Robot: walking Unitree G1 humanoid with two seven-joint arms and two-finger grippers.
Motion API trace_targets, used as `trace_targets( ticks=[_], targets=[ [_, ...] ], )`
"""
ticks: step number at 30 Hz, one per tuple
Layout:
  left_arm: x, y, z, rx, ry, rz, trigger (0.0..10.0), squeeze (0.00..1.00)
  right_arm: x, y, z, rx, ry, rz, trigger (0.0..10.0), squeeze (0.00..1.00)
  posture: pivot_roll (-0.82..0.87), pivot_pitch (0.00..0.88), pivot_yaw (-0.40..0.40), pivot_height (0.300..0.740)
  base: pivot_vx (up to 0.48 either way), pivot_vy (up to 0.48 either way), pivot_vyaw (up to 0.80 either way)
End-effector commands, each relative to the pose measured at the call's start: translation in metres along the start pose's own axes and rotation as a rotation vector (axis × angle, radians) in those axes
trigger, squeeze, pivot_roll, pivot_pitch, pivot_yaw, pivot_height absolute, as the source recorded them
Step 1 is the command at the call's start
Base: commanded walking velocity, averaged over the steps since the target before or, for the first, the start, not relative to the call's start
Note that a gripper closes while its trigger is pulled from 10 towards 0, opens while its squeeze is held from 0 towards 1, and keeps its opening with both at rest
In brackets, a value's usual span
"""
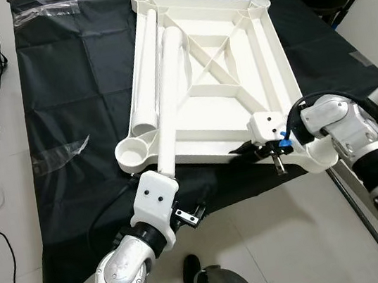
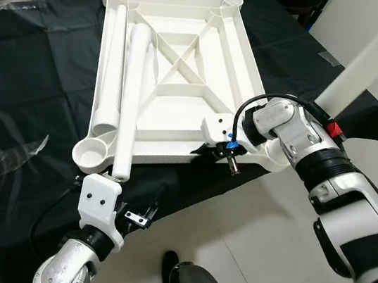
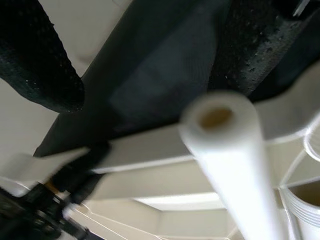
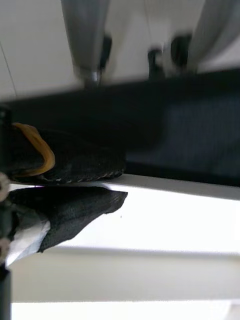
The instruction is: Building children table
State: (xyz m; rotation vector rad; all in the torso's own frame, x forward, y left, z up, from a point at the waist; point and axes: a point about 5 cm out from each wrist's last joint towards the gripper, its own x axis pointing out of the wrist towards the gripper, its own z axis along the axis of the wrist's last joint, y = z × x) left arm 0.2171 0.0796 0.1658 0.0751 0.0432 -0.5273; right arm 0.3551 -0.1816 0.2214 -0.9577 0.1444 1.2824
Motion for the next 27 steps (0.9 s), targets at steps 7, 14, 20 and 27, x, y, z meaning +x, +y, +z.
trace_targets(
  ticks=[7,14,20,27],
  targets=[
    [0.000,-0.007,-0.004,0.012,0.013,-0.038,10.0,0.00,-0.002,-0.021,0.005,-0.155,0.093,-0.184,10.0,0.00,0.08,0.273,-0.141,0.740,0.000,0.000,0.00],
    [0.001,-0.008,-0.004,0.008,0.007,-0.037,10.0,0.00,-0.012,-0.031,0.001,-0.133,0.123,-0.291,10.0,1.00,0.07,0.258,-0.140,0.740,0.000,0.000,0.00],
    [0.002,-0.010,-0.006,0.004,0.008,-0.045,10.0,0.00,-0.020,-0.035,0.007,-0.090,0.048,-0.308,10.0,0.00,0.07,0.244,-0.134,0.740,0.000,0.000,0.00],
    [0.003,-0.010,-0.006,0.004,0.006,-0.047,10.0,0.00,-0.025,-0.046,0.026,0.023,-0.113,-0.311,10.0,0.00,0.07,0.248,-0.134,0.740,0.000,0.000,0.00]
  ],
)
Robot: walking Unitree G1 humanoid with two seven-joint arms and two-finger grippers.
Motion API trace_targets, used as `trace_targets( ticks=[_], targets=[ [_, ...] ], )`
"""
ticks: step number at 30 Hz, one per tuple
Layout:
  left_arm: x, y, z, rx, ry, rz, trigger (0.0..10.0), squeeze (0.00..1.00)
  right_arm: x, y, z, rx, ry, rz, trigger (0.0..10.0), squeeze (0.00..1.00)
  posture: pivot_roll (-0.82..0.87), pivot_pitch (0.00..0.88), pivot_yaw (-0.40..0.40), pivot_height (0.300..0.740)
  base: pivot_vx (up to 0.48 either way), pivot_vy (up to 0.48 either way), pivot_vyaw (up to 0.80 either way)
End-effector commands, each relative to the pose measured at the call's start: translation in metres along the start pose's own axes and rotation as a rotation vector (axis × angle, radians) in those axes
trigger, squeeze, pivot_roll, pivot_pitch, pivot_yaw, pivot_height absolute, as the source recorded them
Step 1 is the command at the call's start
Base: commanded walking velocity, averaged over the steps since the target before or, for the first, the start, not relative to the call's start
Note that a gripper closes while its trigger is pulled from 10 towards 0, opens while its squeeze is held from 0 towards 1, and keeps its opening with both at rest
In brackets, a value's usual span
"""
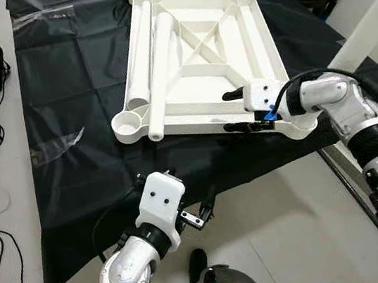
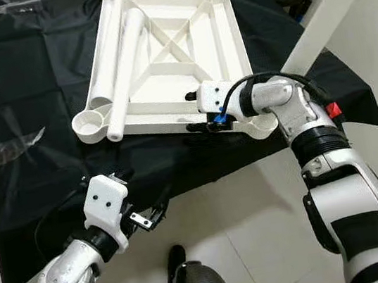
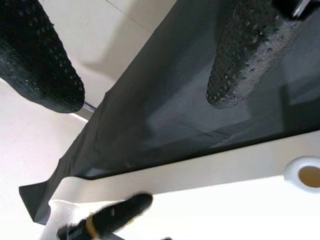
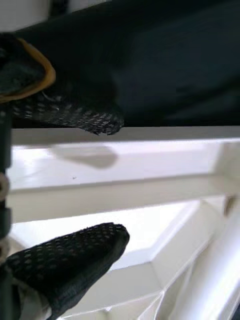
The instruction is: Building children table
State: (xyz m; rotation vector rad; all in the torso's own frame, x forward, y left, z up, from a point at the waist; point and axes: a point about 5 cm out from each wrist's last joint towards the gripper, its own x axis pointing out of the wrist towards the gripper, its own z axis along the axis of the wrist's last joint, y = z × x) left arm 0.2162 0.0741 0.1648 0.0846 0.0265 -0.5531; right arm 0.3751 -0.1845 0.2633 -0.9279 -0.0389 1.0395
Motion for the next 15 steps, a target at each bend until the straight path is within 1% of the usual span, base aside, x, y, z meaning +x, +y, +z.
trace_targets(
  ticks=[1,2,3,4,5,7,8,9,10,11,12,13,14,15],
  targets=[
    [0.002,-0.005,-0.005,-0.011,0.020,-0.022,10.0,0.00,-0.001,-0.014,0.014,0.081,-0.092,-0.045,10.0,0.00,0.07,0.247,-0.133,0.740,0.000,0.000,0.00],
    [0.002,-0.005,-0.005,-0.011,0.020,-0.022,10.0,0.00,-0.001,-0.014,0.014,0.081,-0.092,-0.045,10.0,0.00,0.07,0.247,-0.133,0.740,0.000,0.000,0.00],
    [0.002,-0.005,-0.004,-0.012,0.013,-0.023,10.0,0.00,0.000,-0.021,0.020,0.152,-0.136,-0.094,10.0,0.00,0.08,0.245,-0.136,0.740,0.000,0.000,0.00],
    [0.002,-0.005,-0.002,-0.010,0.002,-0.020,10.0,0.00,-0.001,-0.029,0.022,0.227,-0.176,-0.169,10.0,0.00,0.08,0.244,-0.138,0.740,0.000,0.000,0.00],
    [0.003,-0.005,0.000,-0.009,-0.006,-0.017,10.0,0.00,-0.001,-0.033,0.023,0.279,-0.201,-0.217,10.0,0.00,0.08,0.244,-0.136,0.740,0.000,0.000,0.00],
    [0.003,-0.005,0.000,-0.009,-0.006,-0.017,10.0,0.00,-0.001,-0.033,0.023,0.279,-0.201,-0.217,10.0,0.00,0.08,0.244,-0.136,0.740,0.000,0.000,0.00],
    [0.002,-0.004,0.000,-0.004,-0.011,-0.007,10.0,0.00,-0.001,-0.036,0.022,0.330,-0.239,-0.314,10.0,0.00,0.08,0.242,-0.131,0.740,0.000,0.000,0.00],
    [0.002,-0.004,0.000,-0.004,-0.011,-0.007,10.0,0.00,-0.001,-0.036,0.022,0.330,-0.239,-0.314,10.0,0.00,0.08,0.242,-0.131,0.740,0.000,0.000,0.00],
    [0.002,-0.003,-0.001,-0.004,-0.011,0.000,10.0,0.00,-0.002,-0.035,0.019,0.374,-0.272,-0.389,10.0,0.00,0.08,0.237,-0.130,0.740,0.000,0.000,0.00],
    [0.002,-0.002,-0.002,-0.003,-0.009,0.004,10.0,0.00,-0.002,-0.030,0.017,0.383,-0.296,-0.464,10.0,0.00,0.08,0.232,-0.128,0.740,0.000,0.000,0.00],
    [0.002,-0.002,-0.003,-0.002,-0.008,0.004,10.0,0.00,-0.003,-0.021,0.018,0.409,-0.341,-0.538,10.0,0.00,0.08,0.226,-0.124,0.740,0.000,0.000,0.00],
    [0.002,-0.002,-0.003,-0.002,-0.008,0.004,10.0,0.00,-0.003,-0.021,0.018,0.409,-0.341,-0.538,10.0,0.00,0.08,0.226,-0.124,0.740,0.000,0.000,0.00],
    [0.003,-0.002,-0.004,-0.001,-0.008,0.003,10.0,0.00,-0.003,-0.012,0.021,0.423,-0.375,-0.572,10.0,0.00,0.08,0.222,-0.116,0.740,0.000,0.000,0.00],
    [0.003,-0.002,-0.004,-0.001,-0.008,0.003,10.0,0.00,-0.003,-0.012,0.021,0.423,-0.375,-0.572,10.0,0.00,0.08,0.222,-0.116,0.740,0.000,0.000,0.00]
  ],
)
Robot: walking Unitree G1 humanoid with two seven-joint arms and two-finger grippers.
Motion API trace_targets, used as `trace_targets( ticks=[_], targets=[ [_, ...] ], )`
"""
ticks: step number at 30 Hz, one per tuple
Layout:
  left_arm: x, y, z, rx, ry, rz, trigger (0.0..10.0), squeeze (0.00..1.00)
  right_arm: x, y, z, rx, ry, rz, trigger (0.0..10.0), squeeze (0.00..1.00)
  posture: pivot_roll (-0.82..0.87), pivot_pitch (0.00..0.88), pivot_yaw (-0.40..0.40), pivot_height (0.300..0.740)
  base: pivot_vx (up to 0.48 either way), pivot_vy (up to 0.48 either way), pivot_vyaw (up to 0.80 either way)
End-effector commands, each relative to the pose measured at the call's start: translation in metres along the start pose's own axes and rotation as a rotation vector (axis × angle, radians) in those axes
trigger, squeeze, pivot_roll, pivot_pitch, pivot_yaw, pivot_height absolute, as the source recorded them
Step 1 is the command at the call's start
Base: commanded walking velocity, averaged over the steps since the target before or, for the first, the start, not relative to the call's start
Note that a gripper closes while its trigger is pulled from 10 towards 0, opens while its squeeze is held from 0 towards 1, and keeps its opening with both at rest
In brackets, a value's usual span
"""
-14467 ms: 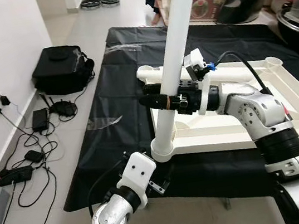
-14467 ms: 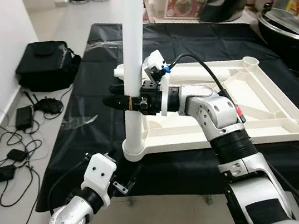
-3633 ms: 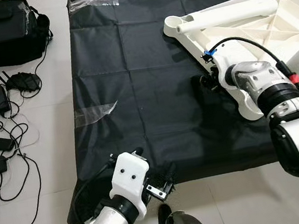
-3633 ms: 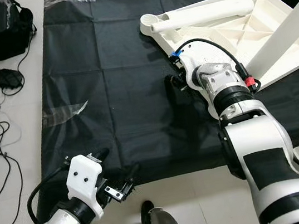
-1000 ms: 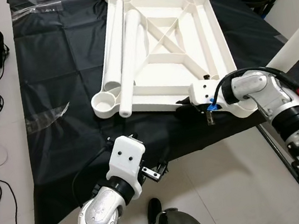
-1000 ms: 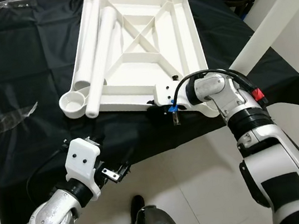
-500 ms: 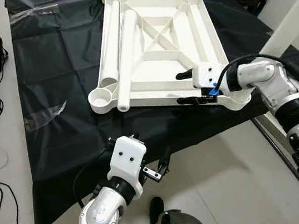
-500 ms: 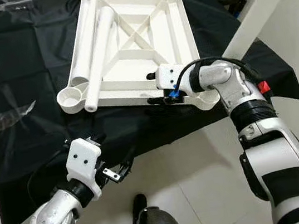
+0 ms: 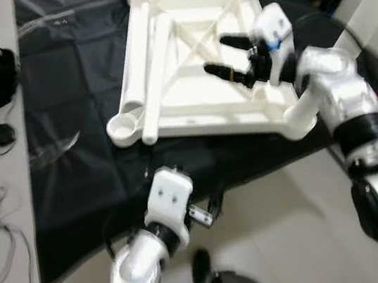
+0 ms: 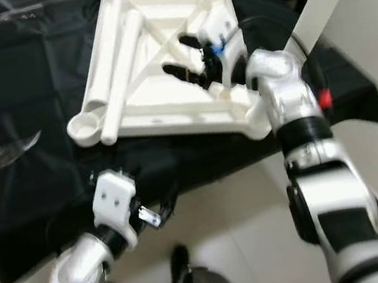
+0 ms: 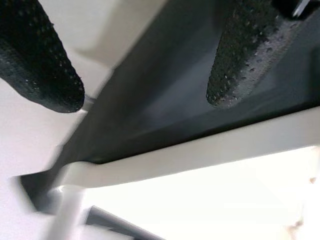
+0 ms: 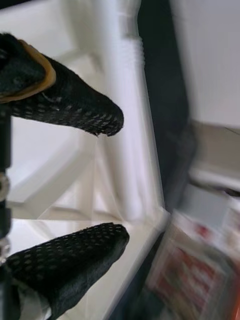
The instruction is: Building children table
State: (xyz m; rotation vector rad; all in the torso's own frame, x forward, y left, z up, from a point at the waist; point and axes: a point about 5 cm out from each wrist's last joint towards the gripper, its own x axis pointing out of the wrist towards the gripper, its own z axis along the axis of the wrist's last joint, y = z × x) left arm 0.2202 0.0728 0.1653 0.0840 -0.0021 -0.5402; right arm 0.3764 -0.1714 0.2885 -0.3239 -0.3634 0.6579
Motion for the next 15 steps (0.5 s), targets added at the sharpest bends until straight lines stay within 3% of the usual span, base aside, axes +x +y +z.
trace_targets(
  ticks=[1,3,10,12,15],
  targets=[
    [0.000,-0.003,-0.005,-0.008,0.018,-0.013,10.0,0.00,-0.009,0.009,0.000,0.054,-0.033,-0.044,10.0,0.00,0.08,0.215,-0.113,0.740,0.000,0.000,0.00],
    [0.003,-0.003,-0.004,-0.004,0.009,-0.022,10.0,0.00,-0.017,0.032,0.002,0.123,-0.064,-0.041,10.0,0.00,0.07,0.206,-0.107,0.740,0.000,0.000,0.00],
    [0.005,-0.003,-0.003,-0.001,0.004,-0.026,10.0,0.00,-0.022,0.044,0.001,0.185,-0.052,-0.066,10.0,0.00,0.07,0.198,-0.102,0.740,0.000,0.000,0.00],
    [0.006,-0.002,-0.003,0.000,0.002,-0.026,10.0,0.00,-0.024,0.046,-0.001,0.185,-0.031,-0.119,10.0,0.00,0.07,0.195,-0.100,0.740,0.000,0.000,0.00],
    [0.008,-0.003,-0.002,0.002,-0.008,-0.031,10.0,0.00,-0.034,0.035,-0.007,0.289,-0.001,-0.407,10.0,0.00,0.07,0.184,-0.099,0.740,0.000,0.000,0.00]
  ],
)
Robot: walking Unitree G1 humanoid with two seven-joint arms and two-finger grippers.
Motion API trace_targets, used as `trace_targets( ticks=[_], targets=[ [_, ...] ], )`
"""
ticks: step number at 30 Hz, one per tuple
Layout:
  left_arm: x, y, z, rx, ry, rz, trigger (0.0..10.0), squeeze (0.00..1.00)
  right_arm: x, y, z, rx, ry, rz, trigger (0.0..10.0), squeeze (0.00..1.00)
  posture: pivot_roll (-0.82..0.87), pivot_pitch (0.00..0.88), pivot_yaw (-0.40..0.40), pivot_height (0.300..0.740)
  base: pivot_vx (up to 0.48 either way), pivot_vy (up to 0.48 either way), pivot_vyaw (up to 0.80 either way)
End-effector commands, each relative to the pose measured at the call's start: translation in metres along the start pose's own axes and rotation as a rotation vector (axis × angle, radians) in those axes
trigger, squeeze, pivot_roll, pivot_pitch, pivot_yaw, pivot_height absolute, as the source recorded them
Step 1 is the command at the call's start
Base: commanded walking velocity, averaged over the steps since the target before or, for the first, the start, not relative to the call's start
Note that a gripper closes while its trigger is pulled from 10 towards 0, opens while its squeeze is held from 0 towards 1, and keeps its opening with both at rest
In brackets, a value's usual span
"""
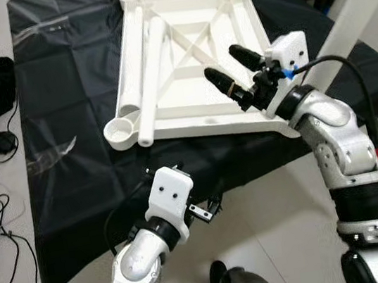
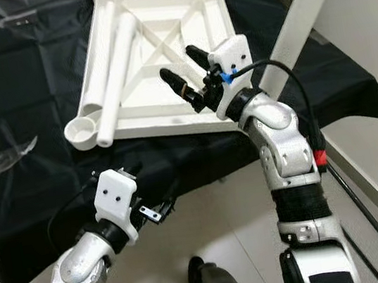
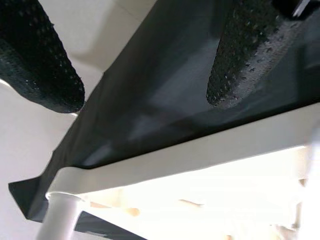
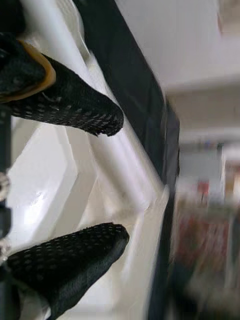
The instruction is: Building children table
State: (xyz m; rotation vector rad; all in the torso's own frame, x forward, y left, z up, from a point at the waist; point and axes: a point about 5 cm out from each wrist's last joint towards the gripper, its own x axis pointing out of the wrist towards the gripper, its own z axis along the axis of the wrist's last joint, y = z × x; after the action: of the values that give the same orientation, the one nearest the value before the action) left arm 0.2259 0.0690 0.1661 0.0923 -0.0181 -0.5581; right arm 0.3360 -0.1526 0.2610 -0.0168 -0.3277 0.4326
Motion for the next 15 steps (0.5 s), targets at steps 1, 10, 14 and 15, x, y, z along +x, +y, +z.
trace_targets(
  ticks=[1,10,14,15],
  targets=[
    [0.001,-0.003,-0.003,-0.010,0.006,-0.014,10.0,0.00,-0.007,-0.014,0.001,0.026,0.004,-0.135,10.0,0.00,0.07,0.184,-0.099,0.740,0.000,0.000,0.00],
    [0.002,-0.001,-0.003,-0.005,0.001,-0.009,10.0,0.00,-0.016,-0.057,0.004,-0.021,0.031,-0.389,10.0,0.00,0.09,0.178,-0.101,0.740,0.000,0.000,0.00],
    [0.002,0.001,-0.003,0.000,0.000,-0.004,10.0,0.00,-0.027,-0.086,0.007,-0.011,0.039,-0.454,10.0,0.00,0.08,0.177,-0.098,0.740,0.000,0.000,0.00],
    [0.002,0.001,-0.003,0.001,-0.001,-0.004,10.0,0.00,-0.031,-0.095,0.009,-0.007,0.033,-0.457,10.0,0.00,0.08,0.178,-0.098,0.740,0.000,0.000,0.00]
  ],
)
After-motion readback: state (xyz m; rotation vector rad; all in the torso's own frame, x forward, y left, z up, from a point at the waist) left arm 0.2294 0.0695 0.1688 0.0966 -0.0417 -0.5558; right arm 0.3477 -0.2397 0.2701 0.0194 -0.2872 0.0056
